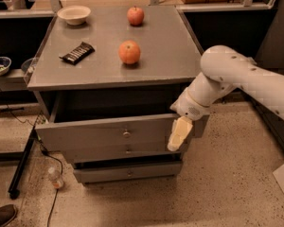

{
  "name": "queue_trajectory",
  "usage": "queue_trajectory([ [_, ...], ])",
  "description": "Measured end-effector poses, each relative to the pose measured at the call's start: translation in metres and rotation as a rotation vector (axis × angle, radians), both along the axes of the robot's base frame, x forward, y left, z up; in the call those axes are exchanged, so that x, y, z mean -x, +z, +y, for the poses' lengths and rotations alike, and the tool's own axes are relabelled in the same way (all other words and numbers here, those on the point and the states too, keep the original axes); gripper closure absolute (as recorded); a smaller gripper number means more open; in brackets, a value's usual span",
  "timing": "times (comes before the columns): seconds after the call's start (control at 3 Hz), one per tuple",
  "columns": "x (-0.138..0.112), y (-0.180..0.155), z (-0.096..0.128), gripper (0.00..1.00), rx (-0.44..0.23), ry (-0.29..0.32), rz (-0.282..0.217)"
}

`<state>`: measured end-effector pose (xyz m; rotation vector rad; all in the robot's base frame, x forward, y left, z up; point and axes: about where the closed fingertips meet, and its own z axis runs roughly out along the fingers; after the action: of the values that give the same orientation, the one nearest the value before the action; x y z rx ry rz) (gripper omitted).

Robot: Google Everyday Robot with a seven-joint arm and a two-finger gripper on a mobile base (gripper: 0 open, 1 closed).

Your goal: Open top drawer

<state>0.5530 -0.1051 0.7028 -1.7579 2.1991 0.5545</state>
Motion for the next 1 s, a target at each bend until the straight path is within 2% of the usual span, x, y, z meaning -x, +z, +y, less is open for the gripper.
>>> queue_trajectory([
  [0.67,0.001,-0.03,0.015,0.0,0.001,0.023,0.059],
  [1.0,0.001,-0.026,0.015,0.0,0.001,0.023,0.059],
])
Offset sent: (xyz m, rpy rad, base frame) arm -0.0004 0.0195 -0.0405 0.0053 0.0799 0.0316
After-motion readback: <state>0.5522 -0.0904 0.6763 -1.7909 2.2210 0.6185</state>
